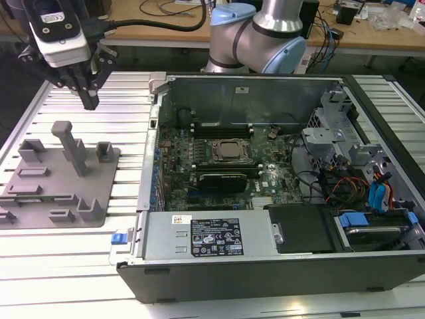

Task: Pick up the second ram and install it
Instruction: 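Reach for the second ram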

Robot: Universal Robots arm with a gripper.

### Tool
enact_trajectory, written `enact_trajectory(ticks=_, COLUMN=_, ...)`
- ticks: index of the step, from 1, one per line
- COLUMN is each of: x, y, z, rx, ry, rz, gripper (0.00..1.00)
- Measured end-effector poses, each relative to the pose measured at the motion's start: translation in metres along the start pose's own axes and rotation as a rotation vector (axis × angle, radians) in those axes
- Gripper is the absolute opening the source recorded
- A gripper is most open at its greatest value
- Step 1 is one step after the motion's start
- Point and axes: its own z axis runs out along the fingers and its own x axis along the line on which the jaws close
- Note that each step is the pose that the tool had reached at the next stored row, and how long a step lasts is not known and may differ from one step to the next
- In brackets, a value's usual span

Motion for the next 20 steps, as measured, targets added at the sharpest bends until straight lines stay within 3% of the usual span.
enact_trajectory(ticks=15, x=0.0558, y=-0.0041, z=-0.0014, rx=0.0, ry=0.0, rz=0.0, gripper=0.08)
enact_trajectory(ticks=20, x=0.0824, y=-0.006, z=-0.0021, rx=0.0, ry=0.0, rz=0.0, gripper=0.08)
